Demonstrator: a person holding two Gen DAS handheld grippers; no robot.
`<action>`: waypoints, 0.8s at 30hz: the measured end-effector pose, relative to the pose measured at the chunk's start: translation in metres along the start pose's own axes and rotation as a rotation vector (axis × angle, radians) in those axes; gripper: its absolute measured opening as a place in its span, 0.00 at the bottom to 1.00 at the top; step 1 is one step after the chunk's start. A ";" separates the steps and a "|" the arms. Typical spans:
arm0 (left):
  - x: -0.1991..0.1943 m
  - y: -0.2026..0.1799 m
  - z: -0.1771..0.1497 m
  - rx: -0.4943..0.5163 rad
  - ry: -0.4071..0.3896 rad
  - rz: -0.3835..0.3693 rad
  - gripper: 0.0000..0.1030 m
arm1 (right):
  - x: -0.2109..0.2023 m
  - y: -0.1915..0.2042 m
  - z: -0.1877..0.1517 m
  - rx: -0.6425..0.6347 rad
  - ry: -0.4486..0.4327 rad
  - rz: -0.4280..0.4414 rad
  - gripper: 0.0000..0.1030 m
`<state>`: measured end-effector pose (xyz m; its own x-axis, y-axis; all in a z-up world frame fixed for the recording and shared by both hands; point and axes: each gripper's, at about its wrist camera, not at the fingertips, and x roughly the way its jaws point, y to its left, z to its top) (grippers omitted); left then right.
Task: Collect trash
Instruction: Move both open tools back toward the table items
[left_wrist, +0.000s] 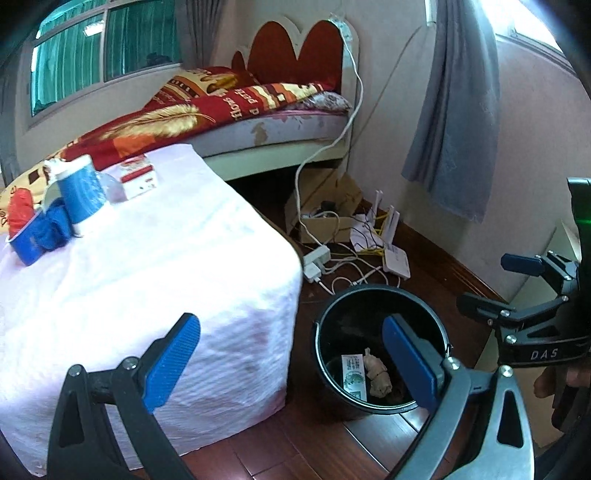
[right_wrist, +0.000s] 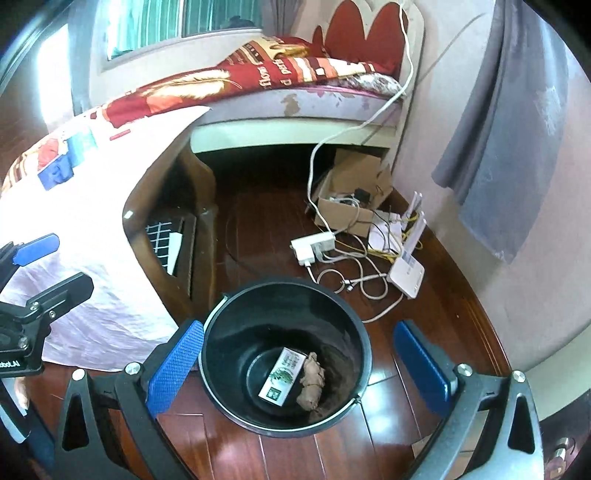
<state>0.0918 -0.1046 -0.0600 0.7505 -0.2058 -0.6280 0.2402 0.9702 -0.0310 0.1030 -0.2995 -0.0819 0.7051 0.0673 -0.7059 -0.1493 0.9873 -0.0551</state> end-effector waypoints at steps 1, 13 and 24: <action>-0.002 0.002 0.001 -0.002 -0.002 0.005 0.97 | -0.002 0.003 0.002 -0.004 -0.008 0.004 1.00; -0.041 0.071 0.005 -0.091 -0.068 0.086 0.97 | -0.012 0.070 0.052 -0.073 -0.130 0.112 1.00; -0.071 0.196 -0.009 -0.242 -0.111 0.242 0.92 | -0.001 0.165 0.102 -0.097 -0.165 0.230 1.00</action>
<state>0.0802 0.1012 -0.0281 0.8335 0.0334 -0.5514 -0.0948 0.9920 -0.0833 0.1481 -0.1221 -0.0181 0.7473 0.3179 -0.5835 -0.3780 0.9256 0.0201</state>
